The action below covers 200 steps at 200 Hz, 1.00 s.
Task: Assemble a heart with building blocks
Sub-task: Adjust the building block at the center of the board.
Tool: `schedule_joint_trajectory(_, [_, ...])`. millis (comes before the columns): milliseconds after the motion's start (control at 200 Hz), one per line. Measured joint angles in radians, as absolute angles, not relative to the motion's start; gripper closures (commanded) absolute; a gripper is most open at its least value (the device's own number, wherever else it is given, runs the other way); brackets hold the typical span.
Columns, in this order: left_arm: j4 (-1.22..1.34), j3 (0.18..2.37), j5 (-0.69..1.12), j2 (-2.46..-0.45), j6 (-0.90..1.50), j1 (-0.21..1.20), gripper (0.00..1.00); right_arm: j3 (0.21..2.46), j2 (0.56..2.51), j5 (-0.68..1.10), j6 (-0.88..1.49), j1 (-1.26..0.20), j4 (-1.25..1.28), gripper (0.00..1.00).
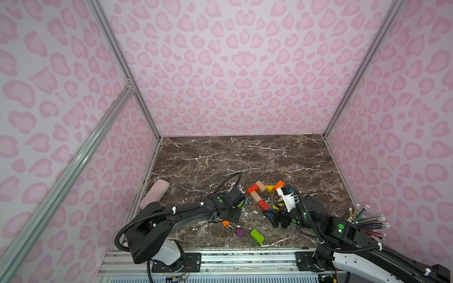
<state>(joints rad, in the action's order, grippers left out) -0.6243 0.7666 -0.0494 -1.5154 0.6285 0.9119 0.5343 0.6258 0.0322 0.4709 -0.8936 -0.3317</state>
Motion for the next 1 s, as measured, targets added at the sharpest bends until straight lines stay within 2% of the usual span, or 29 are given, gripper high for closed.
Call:
schedule_joint_trajectory(440, [-0.640,0.740,-0.079,-1.464,0.622,0.886,0.50,0.534,0.633,0.033,0.471,-0.892,-0.331,0.13])
schedule_joint_trajectory(1000, [-0.661,0.739,-0.015,-1.395,0.607,0.928,0.47,0.534,0.650,0.047,0.470,-0.888,-0.331,0.13])
